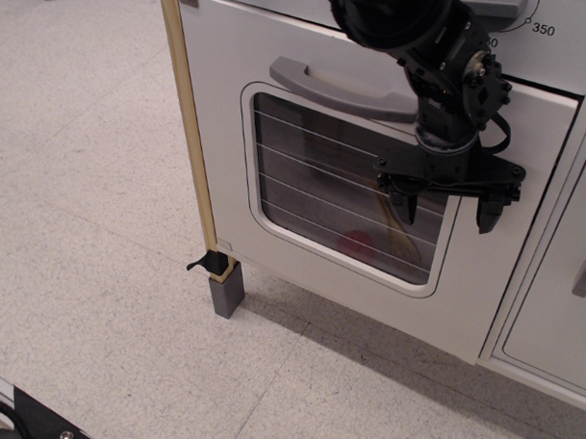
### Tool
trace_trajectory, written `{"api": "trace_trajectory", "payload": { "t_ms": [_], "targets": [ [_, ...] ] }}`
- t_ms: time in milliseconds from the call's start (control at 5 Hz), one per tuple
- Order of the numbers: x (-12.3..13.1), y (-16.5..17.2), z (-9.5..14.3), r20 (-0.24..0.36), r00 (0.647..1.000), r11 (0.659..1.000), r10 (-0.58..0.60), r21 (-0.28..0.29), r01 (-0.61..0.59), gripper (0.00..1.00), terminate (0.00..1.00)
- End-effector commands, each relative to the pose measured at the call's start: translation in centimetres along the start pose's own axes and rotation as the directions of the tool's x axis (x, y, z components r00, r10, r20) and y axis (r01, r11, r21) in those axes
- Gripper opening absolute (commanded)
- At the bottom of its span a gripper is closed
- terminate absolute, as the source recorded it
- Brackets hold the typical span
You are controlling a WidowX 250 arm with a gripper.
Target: Close oven
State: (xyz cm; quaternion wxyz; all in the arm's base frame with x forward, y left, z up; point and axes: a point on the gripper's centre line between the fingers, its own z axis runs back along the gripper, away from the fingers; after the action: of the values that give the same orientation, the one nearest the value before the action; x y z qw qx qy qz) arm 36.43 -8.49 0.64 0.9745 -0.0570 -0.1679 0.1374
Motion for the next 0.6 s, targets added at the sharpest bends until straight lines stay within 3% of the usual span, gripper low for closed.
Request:
{"api": "trace_trajectory", "payload": {
  "t_ms": [0, 200, 400],
  "targets": [
    [1.5, 0.0, 2.0, 0.015, 1.0, 0.999, -0.001, -0.044, 0.001, 1.0, 0.0],
    [-1.2, 0.7, 3.6, -0.052, 0.998, 0.997, -0.024, -0.07, 0.02, 1.0, 0.0],
    [-2.4, 1.2, 4.3, -0.088, 0.995, 0.998, -0.049, -0.039, 0.045, 1.0, 0.0]
  ]
}}
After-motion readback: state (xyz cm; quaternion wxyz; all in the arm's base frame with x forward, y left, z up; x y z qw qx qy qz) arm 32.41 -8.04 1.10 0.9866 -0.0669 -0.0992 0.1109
